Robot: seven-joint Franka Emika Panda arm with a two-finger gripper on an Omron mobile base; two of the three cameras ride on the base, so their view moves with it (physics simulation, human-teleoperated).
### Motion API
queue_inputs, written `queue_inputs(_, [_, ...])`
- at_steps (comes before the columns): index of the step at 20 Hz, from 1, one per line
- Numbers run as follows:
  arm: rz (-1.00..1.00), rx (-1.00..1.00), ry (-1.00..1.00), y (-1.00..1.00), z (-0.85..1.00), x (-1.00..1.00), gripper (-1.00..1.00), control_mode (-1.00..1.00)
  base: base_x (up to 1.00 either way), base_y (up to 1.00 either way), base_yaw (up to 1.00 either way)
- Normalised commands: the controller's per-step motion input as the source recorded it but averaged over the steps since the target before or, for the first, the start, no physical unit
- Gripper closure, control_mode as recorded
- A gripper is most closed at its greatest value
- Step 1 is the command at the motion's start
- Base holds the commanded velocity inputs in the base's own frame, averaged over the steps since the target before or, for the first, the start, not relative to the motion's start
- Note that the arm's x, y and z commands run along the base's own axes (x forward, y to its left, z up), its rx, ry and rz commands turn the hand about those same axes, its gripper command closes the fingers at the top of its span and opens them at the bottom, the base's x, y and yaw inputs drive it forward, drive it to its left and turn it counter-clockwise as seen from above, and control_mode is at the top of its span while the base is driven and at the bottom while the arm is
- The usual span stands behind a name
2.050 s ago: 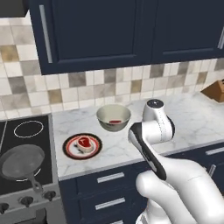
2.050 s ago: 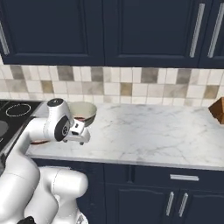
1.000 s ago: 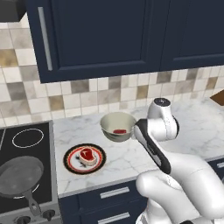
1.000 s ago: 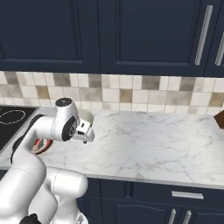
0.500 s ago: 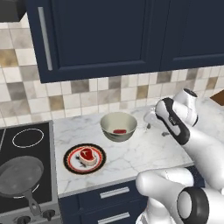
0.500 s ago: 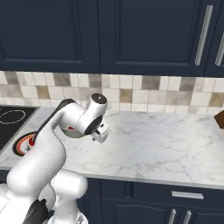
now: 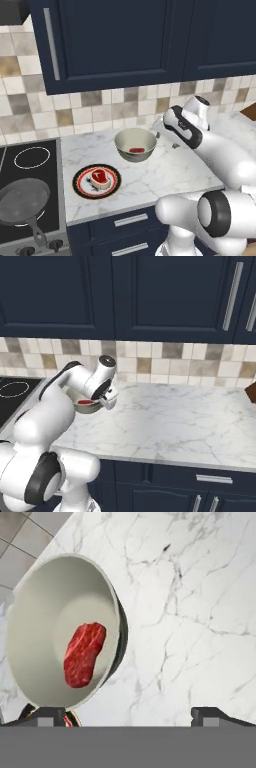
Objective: Place one of the steaks on the plate and the other in the bowl. Then place the bowl in the fridge.
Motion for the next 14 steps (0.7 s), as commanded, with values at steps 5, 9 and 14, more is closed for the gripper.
queue_inputs(5, [0.0, -0.06, 0.02, -0.08, -0.03, 0.86, -1.0, -1.0, 0.0, 0.0, 0.0])
queue_inputs(9, [0.0, -0.07, 0.0, -0.01, -0.37, 0.58, -1.0, -1.0, 0.0, 0.0, 0.0])
queue_inputs(14, [0.0, -0.01, 0.0, 0.25, -0.36, 0.04, -1.0, -1.0, 0.0, 0.0, 0.0])
